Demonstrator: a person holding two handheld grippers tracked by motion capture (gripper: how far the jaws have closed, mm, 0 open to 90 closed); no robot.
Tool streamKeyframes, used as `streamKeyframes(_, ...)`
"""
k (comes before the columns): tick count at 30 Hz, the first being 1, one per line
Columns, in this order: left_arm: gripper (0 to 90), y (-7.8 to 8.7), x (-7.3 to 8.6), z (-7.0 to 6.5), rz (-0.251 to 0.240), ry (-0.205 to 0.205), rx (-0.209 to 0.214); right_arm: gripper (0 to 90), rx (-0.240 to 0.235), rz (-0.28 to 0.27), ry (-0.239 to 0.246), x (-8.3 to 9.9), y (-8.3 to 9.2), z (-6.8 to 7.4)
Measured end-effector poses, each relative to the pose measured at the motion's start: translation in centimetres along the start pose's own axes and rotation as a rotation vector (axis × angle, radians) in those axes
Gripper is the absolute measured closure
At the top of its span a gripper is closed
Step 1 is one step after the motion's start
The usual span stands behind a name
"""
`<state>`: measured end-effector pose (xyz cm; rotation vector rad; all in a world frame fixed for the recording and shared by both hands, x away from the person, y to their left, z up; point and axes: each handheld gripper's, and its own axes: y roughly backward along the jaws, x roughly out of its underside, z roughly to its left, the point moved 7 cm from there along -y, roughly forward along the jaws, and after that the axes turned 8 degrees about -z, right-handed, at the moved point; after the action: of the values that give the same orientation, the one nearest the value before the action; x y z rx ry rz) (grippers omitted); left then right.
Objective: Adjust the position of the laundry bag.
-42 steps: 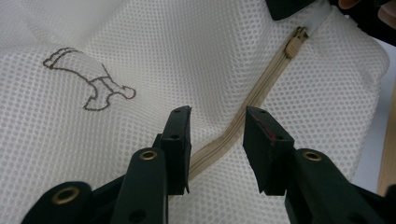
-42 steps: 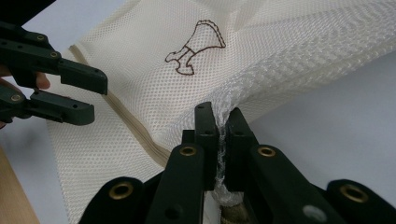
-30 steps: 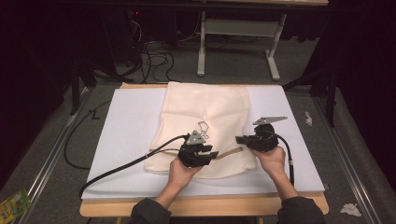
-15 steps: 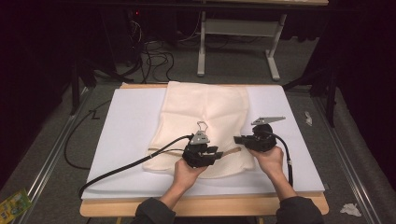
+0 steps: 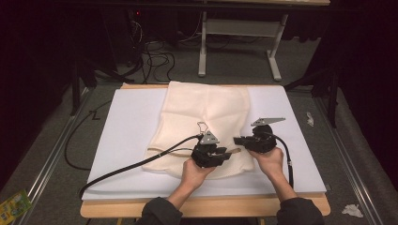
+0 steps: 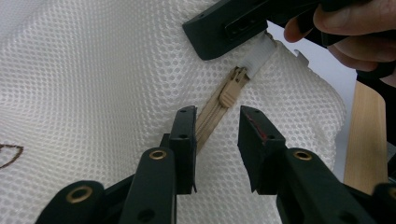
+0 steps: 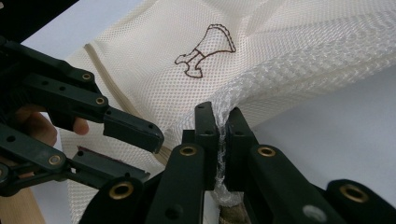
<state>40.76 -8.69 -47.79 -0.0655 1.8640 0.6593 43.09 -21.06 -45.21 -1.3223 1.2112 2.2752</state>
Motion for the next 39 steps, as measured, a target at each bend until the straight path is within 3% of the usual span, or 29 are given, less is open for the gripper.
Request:
streamKeyframes(7,68.9,-0.7,-0.3,-0.4,0.006,-0.005,0.011,88.3,-0.003,-0.004,0.001,0.0,-0.1,0.1)
streamKeyframes(19,72.3,-1.3,-0.3,-0.5,0.0,0.02,0.031,88.3,-0.005,-0.009,0.006,0.0,-0.3,0.3)
streamKeyframes(26,74.0,-1.6,-0.4,-0.9,0.002,0.004,0.038,88.3,-0.008,-0.009,0.006,0.0,-0.3,0.5)
streamKeyframes(32,80.5,-1.8,-0.4,-0.8,0.002,0.016,0.033,88.3,-0.009,-0.007,0.005,0.1,-0.3,0.4)
streamKeyframes(39,86.8,-1.6,-0.5,-0.8,0.004,-0.007,0.033,88.0,-0.012,-0.006,0.002,0.2,-0.3,0.4)
